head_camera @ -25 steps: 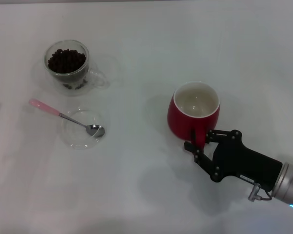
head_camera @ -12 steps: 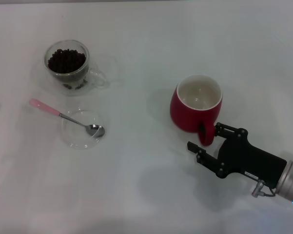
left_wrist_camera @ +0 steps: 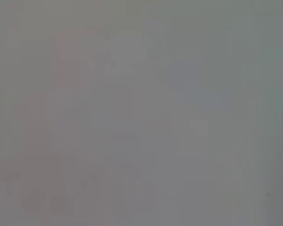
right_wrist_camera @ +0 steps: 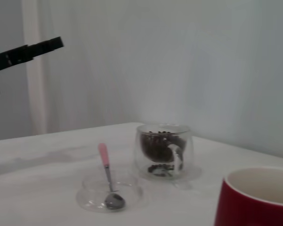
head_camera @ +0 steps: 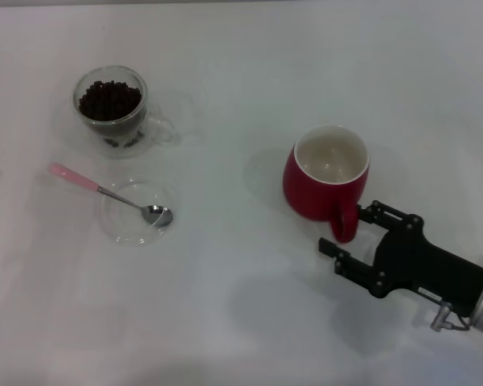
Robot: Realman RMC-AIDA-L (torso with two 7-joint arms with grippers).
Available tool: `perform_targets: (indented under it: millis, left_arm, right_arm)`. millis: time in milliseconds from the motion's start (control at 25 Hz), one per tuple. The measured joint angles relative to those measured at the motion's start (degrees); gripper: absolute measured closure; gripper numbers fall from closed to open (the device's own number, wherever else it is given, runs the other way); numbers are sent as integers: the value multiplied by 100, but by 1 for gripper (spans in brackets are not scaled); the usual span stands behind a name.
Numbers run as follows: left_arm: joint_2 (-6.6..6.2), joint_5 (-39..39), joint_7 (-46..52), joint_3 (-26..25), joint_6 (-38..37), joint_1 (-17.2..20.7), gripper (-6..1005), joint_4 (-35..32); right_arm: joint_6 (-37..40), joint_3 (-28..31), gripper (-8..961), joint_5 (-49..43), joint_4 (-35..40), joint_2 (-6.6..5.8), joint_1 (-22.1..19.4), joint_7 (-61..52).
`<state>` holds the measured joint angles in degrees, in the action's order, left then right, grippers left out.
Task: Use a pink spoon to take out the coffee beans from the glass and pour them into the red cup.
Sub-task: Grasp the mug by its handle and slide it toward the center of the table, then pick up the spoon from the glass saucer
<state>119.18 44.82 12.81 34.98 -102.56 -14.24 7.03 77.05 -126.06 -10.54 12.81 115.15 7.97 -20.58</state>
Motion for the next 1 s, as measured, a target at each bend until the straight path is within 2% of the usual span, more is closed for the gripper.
perform_targets:
  millis: [400, 720, 840, 1000]
  left_arm:
    - [17, 11, -7, 24, -4, 67, 165, 37]
    - [42, 65, 34, 36, -176, 261, 165, 158]
    - [44, 201, 126, 36, -315, 280, 165, 351]
    - [44, 633, 1141, 41, -466, 347, 165, 428]
  right_arm:
    - [988, 647, 287, 2, -680, -34, 33, 3]
    - [1043, 817, 287, 151, -934, -54, 131, 32]
    - [1396, 1243, 287, 211, -1016, -128, 96, 56]
    - [2153, 2079, 287, 214, -1209, -291, 58, 62]
